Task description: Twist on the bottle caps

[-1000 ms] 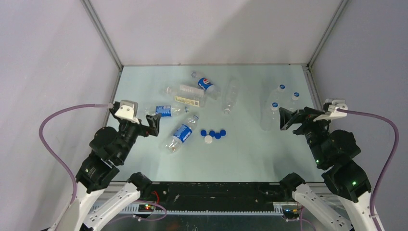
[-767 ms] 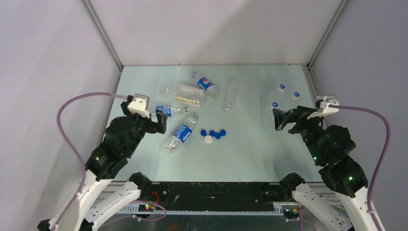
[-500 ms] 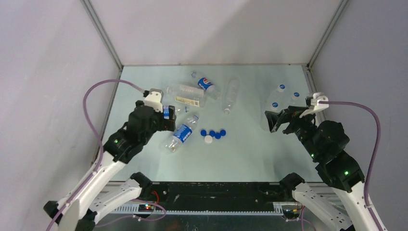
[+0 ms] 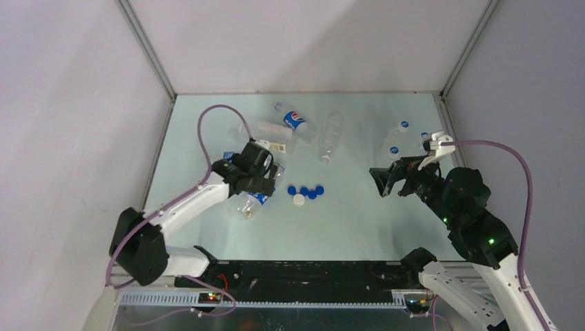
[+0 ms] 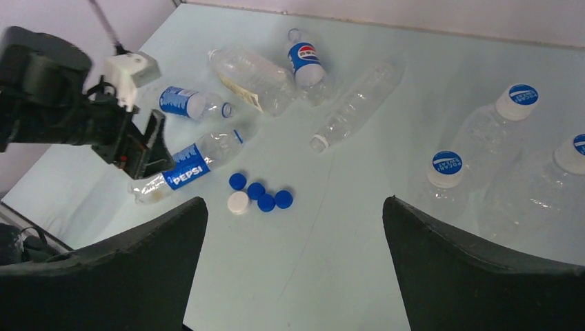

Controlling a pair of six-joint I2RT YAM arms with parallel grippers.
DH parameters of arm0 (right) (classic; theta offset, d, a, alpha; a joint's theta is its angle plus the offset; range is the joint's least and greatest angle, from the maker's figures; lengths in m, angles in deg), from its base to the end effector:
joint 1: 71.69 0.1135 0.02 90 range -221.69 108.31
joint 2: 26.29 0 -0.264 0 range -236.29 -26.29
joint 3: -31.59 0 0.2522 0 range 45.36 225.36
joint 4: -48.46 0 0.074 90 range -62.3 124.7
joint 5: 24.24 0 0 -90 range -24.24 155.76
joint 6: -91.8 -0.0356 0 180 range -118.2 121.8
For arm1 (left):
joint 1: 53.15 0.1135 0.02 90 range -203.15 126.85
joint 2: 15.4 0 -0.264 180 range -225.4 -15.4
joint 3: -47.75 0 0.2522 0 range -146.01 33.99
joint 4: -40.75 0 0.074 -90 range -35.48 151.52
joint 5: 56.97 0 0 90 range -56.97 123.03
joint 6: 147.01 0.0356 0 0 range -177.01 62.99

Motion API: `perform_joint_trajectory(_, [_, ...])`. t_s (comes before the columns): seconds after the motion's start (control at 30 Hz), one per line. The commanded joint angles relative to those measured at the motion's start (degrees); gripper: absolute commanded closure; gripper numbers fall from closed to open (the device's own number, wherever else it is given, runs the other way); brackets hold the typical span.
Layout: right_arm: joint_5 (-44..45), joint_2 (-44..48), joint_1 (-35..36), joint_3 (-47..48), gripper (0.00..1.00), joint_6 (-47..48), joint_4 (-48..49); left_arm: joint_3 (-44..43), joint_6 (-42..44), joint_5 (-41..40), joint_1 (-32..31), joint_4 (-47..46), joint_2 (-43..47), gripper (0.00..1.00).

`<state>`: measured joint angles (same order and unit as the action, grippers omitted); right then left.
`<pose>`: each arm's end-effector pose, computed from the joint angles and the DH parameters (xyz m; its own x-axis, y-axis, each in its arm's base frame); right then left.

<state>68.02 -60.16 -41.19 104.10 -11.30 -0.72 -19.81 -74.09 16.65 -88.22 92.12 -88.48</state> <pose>0.0916 0.0523 0.3981 -0.2609 0.1092 -0.9592 -0.4257 0.8788 0.2158 0.2131 -0.1373 0.2512 -0.7802 0.2034 -0.5915 0.2051 0.9766 0.0654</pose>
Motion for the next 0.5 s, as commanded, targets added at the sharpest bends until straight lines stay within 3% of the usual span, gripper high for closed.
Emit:
perform_joint_trajectory(0.0, [-1.6, -0.5, -0.1, -0.1, 0.01, 0.6, -0.7, -3.5, 1.2, 1.9, 0.1, -1.0, -5.8, 0.0])
perform_joint_trajectory(0.3, [-3.4, -1.2, -0.1, -0.4, 0.01, 1.4, -0.1, -7.4, 4.9, 4.4, -0.3, -3.5, -18.2, 0.01])
perform_joint_trajectory(0.47, [-4.4, -1.0, -0.1, -0.4, 0.01, 0.7, -0.9, -7.4, 5.6, 5.1, -0.2, -5.2, -20.9, 0.02])
